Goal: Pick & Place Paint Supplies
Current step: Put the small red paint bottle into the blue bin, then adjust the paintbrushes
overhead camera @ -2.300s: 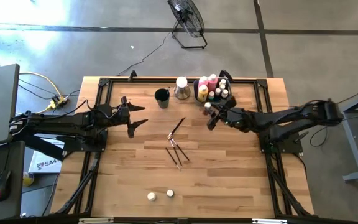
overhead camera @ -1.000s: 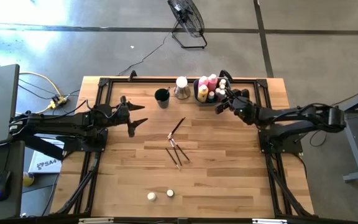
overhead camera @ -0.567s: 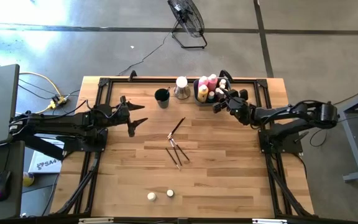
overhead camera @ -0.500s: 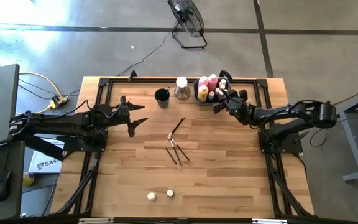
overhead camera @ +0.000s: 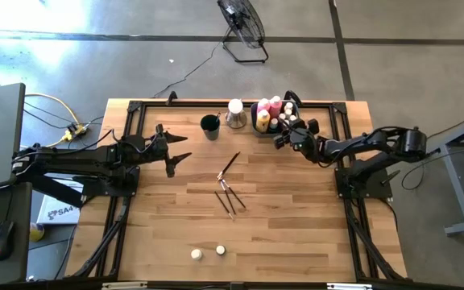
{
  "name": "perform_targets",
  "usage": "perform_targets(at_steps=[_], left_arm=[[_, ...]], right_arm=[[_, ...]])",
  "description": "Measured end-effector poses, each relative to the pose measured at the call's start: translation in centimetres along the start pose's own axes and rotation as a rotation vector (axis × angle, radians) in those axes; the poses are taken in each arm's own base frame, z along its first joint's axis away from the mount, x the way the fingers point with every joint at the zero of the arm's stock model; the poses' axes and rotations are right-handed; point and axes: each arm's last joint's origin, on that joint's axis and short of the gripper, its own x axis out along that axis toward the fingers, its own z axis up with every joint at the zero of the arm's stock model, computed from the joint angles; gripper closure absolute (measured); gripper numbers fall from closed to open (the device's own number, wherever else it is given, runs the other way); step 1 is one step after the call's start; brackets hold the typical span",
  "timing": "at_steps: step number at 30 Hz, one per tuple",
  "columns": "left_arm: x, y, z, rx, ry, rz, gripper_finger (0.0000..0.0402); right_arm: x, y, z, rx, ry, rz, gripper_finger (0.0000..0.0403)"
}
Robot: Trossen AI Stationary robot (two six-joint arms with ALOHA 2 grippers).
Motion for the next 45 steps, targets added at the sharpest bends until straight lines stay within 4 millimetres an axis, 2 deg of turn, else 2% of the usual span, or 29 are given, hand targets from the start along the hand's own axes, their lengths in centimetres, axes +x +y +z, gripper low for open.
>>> perform_targets(at_steps=[13,17,20,26,33,39,45], left_arm=[[0.0,0.0,0.0,0.000,0.001,0.000,0.0135],[0.0,0.0,0.0,0.000,0.001,0.000,0.0135],[0.0,0.0,0.0,0.000,0.001,-0.001,0.0135],[0.0,0.0,0.0,0.000,0.002,-0.001,0.0135],[0.0,0.0,0.0,-0.001,0.002,-0.001,0.0135],[0.0,0.0,0.0,-0.001,0.003,-0.002,0.0135],[0.0,0.0,0.0,-0.006,0.003,-0.003,0.0135]], right_arm=[[-0.3,0.1,0.4,-0.008,-0.019,0.020,0.0191],[-1.5,0.4,1.5,-0.034,-0.076,0.055,0.0186],[-3.1,0.6,2.9,-0.038,-0.141,0.110,0.0189],[-7.7,1.1,5.2,-0.036,-0.277,0.320,0.0192],[-11.9,1.7,6.1,-0.012,-0.330,0.748,0.0192],[-13.3,2.7,5.5,0.010,-0.263,0.982,0.0192],[-13.6,4.0,4.0,0.031,-0.138,1.075,0.0192]])
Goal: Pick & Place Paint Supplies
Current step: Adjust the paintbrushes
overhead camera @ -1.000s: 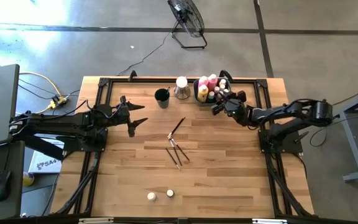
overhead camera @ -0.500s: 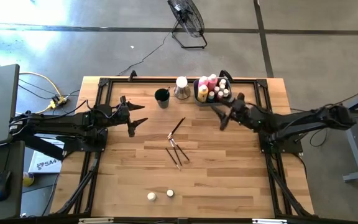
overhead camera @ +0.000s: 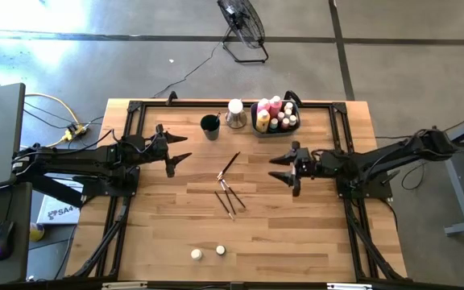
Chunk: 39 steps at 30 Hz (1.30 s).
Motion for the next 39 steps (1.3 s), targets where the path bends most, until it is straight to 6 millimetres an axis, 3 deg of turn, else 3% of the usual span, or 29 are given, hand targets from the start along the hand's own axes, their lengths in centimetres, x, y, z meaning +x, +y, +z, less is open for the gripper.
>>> perform_targets(at_steps=[7,19,31,39], left_arm=[[0.0,0.0,0.0,-0.001,-0.001,0.000,0.0135],[0.0,0.0,0.0,-0.002,-0.002,0.002,0.0135],[0.0,0.0,0.0,-0.003,-0.002,0.002,0.0135],[0.0,0.0,0.0,-0.001,0.004,0.001,0.0135]], right_arm=[[1.7,0.0,-1.5,0.021,0.009,-0.060,0.0192],[3.8,0.2,-2.5,0.074,-0.103,-0.012,0.0192],[5.4,1.7,0.0,-0.107,-0.144,0.099,0.0192],[6.9,2.1,1.2,-0.134,0.001,-0.039,0.0192]])
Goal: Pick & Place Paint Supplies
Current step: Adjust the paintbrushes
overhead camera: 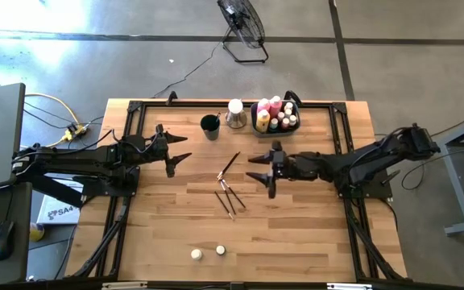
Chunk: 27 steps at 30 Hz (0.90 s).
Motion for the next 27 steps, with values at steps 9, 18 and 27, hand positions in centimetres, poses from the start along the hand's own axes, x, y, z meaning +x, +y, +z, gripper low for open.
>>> perform_targets(at_steps=[9,18,27], left_arm=[[0.0,0.0,0.0,0.005,0.000,0.000,0.0135],[0.0,0.0,-0.3,0.018,0.035,-0.003,0.0135],[0.0,-0.1,-0.9,0.079,0.085,-0.011,0.0135]], right_arm=[[0.6,-0.9,0.7,0.070,0.068,-0.113,0.0196],[0.9,-1.5,1.2,0.070,0.062,-0.186,0.0238],[0.9,-1.5,1.1,0.016,0.083,-0.188,0.0243]])
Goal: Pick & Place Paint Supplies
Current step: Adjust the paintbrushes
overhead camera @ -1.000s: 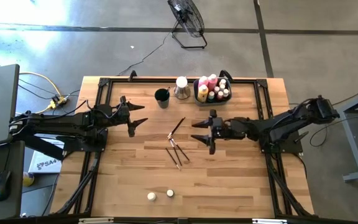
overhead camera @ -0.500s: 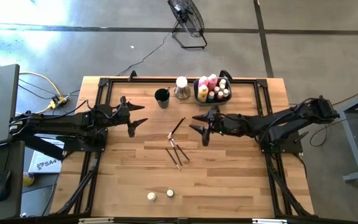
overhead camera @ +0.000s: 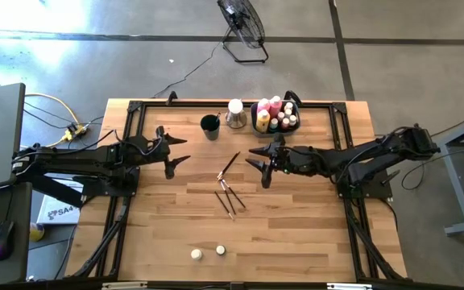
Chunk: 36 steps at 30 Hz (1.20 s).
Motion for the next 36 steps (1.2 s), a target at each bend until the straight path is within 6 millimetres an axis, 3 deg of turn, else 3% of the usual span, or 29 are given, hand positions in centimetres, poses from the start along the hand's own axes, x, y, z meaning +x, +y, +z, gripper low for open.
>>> perform_targets(at_steps=[7,21,28,36], left_arm=[[0.0,0.0,0.0,0.002,-0.002,0.000,0.0135],[0.0,0.0,0.3,-0.013,-0.033,0.005,0.0135],[0.0,0.1,0.3,-0.044,-0.034,0.004,0.0135],[0.0,0.0,0.3,-0.065,-0.034,0.003,0.0135]], right_arm=[[0.0,0.0,0.0,-0.039,0.001,0.000,0.0247],[0.0,0.1,0.4,-0.319,-0.036,0.005,0.0247],[0.0,0.0,1.4,-0.381,-0.134,0.107,0.0247],[0.9,-0.5,4.2,-0.436,-0.073,0.189,0.0247]])
